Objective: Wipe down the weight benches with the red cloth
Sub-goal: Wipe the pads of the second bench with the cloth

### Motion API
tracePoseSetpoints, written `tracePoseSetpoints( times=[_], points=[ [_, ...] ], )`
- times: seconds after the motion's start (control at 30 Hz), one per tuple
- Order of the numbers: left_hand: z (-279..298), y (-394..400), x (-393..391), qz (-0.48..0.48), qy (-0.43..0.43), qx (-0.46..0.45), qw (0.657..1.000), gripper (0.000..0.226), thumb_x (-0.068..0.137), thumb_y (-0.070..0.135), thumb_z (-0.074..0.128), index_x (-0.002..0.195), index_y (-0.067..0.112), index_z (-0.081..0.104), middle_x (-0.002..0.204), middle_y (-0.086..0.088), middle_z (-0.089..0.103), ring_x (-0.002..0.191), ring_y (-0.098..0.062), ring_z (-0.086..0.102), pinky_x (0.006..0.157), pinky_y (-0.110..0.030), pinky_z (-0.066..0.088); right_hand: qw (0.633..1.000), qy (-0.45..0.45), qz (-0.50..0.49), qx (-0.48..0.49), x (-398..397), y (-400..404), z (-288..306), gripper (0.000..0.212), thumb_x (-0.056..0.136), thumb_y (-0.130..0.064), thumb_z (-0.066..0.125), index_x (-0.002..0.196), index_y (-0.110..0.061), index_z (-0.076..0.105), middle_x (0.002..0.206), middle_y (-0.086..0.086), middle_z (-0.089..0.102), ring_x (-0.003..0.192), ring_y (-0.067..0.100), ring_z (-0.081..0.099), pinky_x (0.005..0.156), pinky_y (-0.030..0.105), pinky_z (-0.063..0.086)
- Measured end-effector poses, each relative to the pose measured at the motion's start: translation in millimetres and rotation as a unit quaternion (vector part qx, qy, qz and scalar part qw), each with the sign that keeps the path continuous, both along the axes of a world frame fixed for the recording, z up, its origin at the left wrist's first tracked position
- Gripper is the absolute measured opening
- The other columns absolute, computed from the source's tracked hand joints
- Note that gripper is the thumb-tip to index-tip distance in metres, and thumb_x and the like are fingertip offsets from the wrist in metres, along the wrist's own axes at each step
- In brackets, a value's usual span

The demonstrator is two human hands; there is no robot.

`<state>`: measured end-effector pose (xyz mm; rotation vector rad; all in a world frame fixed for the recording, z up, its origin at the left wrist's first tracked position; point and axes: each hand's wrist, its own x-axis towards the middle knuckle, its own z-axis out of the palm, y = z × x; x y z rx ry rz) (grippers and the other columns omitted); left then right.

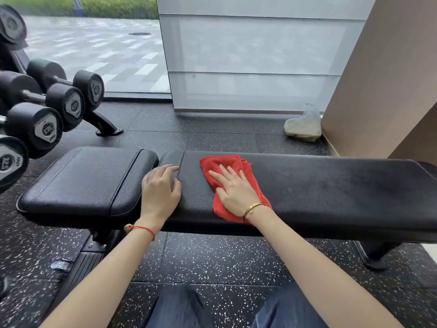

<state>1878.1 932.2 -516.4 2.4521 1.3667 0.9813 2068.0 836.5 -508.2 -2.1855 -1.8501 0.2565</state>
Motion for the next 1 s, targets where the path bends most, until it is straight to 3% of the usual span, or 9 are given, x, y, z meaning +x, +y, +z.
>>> tracePoseSetpoints(
  times=[0.13,0.27,0.43,0.63,0.87,1.0],
  points=[
    [3.4,28.1,-57.1,0.080,0.009,0.037,0.996,0.033,0.084,0.007,0.063,0.116,0.012,0.067,0.119,-0.009,0.067,0.117,-0.030,0.056,0.106,-0.048,0.037,0.999,0.009,0.034,-0.006,-29.5,39.4,4.1,0.054,0.100,-0.030,0.032,0.152,-0.035,0.020,0.163,0.000,0.007,0.151,0.019,0.003,0.121,0.042,-0.007],
    [0.1,60.7,-107.5,0.154,0.039,0.011,0.987,0.032,0.084,0.006,0.063,0.116,0.010,0.068,0.120,-0.013,0.065,0.120,-0.033,0.053,0.105,-0.050,0.033,0.996,0.012,0.086,-0.008,-76.9,82.1,5.9,0.054,0.100,-0.030,0.033,0.152,-0.035,0.022,0.163,-0.001,0.008,0.151,0.019,0.003,0.121,0.042,-0.007],
    [-12.2,72.9,-123.0,0.170,0.039,-0.026,0.984,0.031,0.089,0.013,0.058,0.119,0.016,0.066,0.127,-0.006,0.062,0.126,-0.028,0.049,0.113,-0.050,0.024,0.992,-0.009,0.122,-0.009,-106.4,110.0,9.8,0.050,0.099,-0.030,0.034,0.149,-0.032,0.030,0.163,-0.003,0.013,0.151,0.018,0.004,0.122,0.043,-0.008],
    [-16.9,74.0,-122.5,0.175,0.007,-0.012,0.984,0.030,0.086,0.017,0.057,0.114,0.021,0.068,0.124,0.000,0.064,0.123,-0.022,0.050,0.114,-0.051,0.024,0.975,-0.010,0.220,0.027,-106.4,78.0,-5.5,0.051,0.095,-0.031,0.038,0.145,-0.037,0.036,0.160,-0.009,0.023,0.150,0.014,0.009,0.123,0.042,-0.001],
    [-17.9,73.9,-124.8,0.173,-0.004,-0.013,0.985,0.030,0.088,0.017,0.057,0.116,0.022,0.069,0.127,0.002,0.063,0.125,-0.020,0.050,0.116,-0.051,0.022,0.996,-0.010,0.092,-0.011,-98.2,131.4,10.6,0.048,0.099,-0.030,0.034,0.146,-0.036,0.034,0.161,-0.009,0.017,0.150,0.017,0.006,0.122,0.043,-0.004],
    [-18.0,74.6,-124.9,0.174,-0.003,-0.015,0.985,0.031,0.088,0.018,0.056,0.116,0.022,0.068,0.128,0.002,0.063,0.126,-0.020,0.049,0.117,-0.050,0.021,0.992,-0.014,0.124,0.002,-104.3,115.5,5.6,0.049,0.097,-0.030,0.037,0.146,-0.035,0.035,0.161,-0.008,0.017,0.150,0.017,0.006,0.122,0.042,-0.005]
  ],
)
